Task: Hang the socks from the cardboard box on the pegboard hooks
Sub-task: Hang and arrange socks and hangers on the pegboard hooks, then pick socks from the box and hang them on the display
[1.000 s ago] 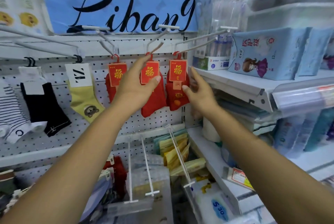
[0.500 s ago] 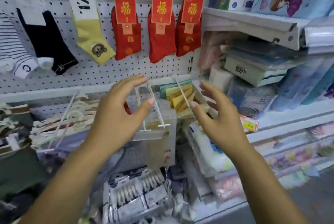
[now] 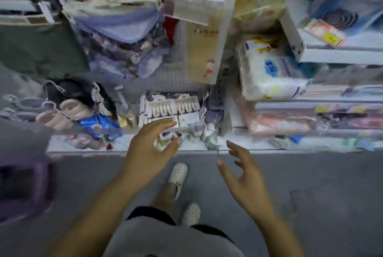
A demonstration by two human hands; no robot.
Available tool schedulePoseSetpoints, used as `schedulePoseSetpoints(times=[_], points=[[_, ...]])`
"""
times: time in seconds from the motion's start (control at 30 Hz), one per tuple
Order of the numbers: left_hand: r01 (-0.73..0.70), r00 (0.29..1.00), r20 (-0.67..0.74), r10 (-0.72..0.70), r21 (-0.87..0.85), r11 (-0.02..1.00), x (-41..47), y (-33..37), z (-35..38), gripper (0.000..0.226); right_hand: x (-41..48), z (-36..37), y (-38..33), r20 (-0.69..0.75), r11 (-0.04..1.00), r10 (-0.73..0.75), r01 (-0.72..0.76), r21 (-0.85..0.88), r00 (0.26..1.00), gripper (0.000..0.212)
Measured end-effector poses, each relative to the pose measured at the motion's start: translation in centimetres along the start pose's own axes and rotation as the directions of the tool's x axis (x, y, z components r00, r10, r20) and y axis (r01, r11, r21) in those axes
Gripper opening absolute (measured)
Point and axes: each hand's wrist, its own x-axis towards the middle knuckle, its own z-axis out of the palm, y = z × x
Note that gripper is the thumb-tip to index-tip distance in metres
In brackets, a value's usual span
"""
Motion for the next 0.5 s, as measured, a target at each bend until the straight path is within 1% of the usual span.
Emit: schedulePoseSetpoints(times=[0.1, 0.17, 0.3, 0.37, 0.5], points=[[0.104, 0.995, 0.011, -0.104, -0.017, 0.994, -5.1, -2.7, -0.2, 0.038, -3.0, 2.0, 1.4, 0.137, 0.997, 0.041, -0.032, -0.067, 0.99, 0.057], [0.173, 0.985, -0.016, -0.173, 0.009, 0.985, -8.1, -4.9, -1.1, 0.039, -4.7, 3.5, 1.8, 0.24, 0.993, 0.052, -0.026, -0.111, 0.969, 0.057], [0.303, 0.95, -0.087, -0.301, 0.022, 0.953, -13.5, -9.0, -4.4, 0.043, -6.4, 6.3, 1.0, 0.417, 0.977, 0.027, 0.063, -0.201, 0.908, 0.058], [0.349, 0.928, -0.148, -0.343, 0.019, 0.937, -15.6, -10.7, -6.3, 0.044, -6.3, 8.0, -0.2, 0.452, 0.966, -0.011, 0.125, -0.224, 0.892, 0.061], [0.406, 0.879, -0.272, -0.392, -0.003, 0.914, -18.9, -14.3, -11.1, 0.044, -4.8, 13.2, -4.2, 0.484, 0.94, -0.071, 0.22, -0.259, 0.872, 0.056]])
